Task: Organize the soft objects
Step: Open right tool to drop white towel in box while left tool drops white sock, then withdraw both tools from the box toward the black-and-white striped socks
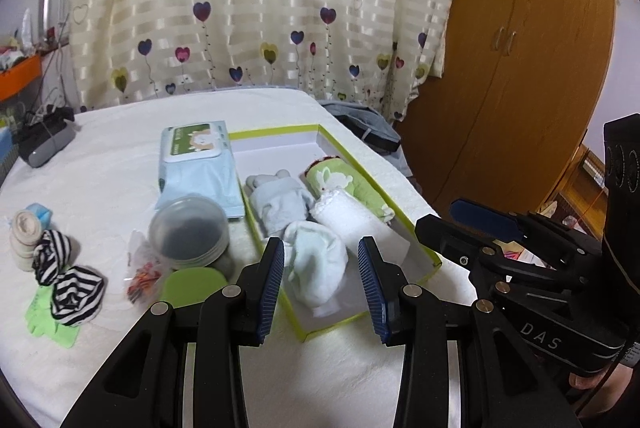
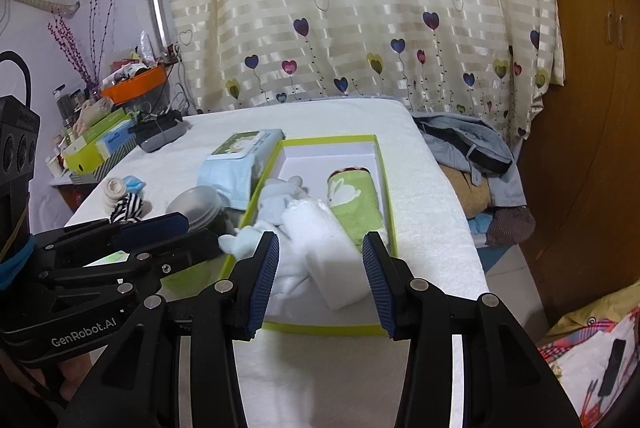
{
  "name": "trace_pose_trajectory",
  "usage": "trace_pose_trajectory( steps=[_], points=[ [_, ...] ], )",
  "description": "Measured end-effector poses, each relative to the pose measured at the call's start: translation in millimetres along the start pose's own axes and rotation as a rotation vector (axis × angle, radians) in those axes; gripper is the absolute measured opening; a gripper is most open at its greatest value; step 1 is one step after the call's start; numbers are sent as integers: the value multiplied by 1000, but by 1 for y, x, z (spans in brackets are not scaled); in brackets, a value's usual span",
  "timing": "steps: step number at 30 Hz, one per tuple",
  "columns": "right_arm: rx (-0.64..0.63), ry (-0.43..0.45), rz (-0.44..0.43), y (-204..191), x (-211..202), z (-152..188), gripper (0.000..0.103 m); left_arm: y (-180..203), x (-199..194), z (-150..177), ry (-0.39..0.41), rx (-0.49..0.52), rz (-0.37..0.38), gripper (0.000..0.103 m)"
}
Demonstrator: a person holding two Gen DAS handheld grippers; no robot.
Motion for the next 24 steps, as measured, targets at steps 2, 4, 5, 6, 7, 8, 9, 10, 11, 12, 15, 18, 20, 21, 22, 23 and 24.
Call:
trace_pose_trajectory(
  steps=[2, 4, 5, 6, 7, 8, 9, 10, 11, 12, 15, 18, 20, 21, 22, 23, 24],
  points=[
    [-11, 5, -2, -7, -2, -1, 45, -6, -5, 1, 6, -9, 0, 37],
    [-21, 7, -6, -12, -4, -3, 45, -10, -9, 1, 11, -16, -3, 37],
    [-27, 9, -8, -16, -4, -4, 45, -14, -11, 2, 14, -21, -4, 37],
    [-31, 10, -10, -18, -4, -4, 45, -16, -12, 1, 15, -24, -6, 37],
    [-35, 10, -11, -21, -4, -4, 45, -19, -13, 1, 18, -28, -6, 37],
    [-40, 9, -12, -24, -3, -5, 45, -22, -15, 1, 20, -31, -7, 37],
    [-43, 9, -14, -26, -3, -5, 45, -24, -15, 1, 22, -34, -10, 37],
    [-45, 9, -16, -28, -2, -5, 45, -26, -15, 1, 23, -38, -11, 37],
    [-48, 9, -18, -30, -2, -5, 46, -29, -17, 2, 23, -42, -13, 37],
    [-51, 10, -20, -32, -1, -5, 46, -31, -17, 2, 24, -45, -15, 37],
    [-58, 12, -27, -37, -1, -6, 51, -37, -19, 2, 27, -56, -20, 37],
    [-61, 12, -32, -41, 0, -7, 52, -42, -22, 3, 32, -63, -25, 37],
    [-65, 11, -37, -43, 0, -7, 52, -44, -23, 2, 33, -67, -28, 37],
    [-66, 10, -40, -45, 1, -8, 52, -45, -23, 2, 35, -70, -31, 37],
    [-68, 10, -43, -46, 1, -7, 52, -46, -24, 2, 35, -73, -33, 37],
    [-71, 8, -47, -48, 2, -8, 52, -47, -24, 2, 36, -75, -34, 37],
    [-73, 8, -49, -48, 2, -8, 52, -48, -24, 2, 36, -76, -35, 37]
  ],
)
Point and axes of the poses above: each gripper's, at about its wrist camera, not at the fingertips, and x roughly the way its jaws point, y to its right, z to its underside, the point moved 6 cm from there along x, roughly the way its jaws point, and after that the axes turned 11 degrees about -x, right-handed, at the moved point
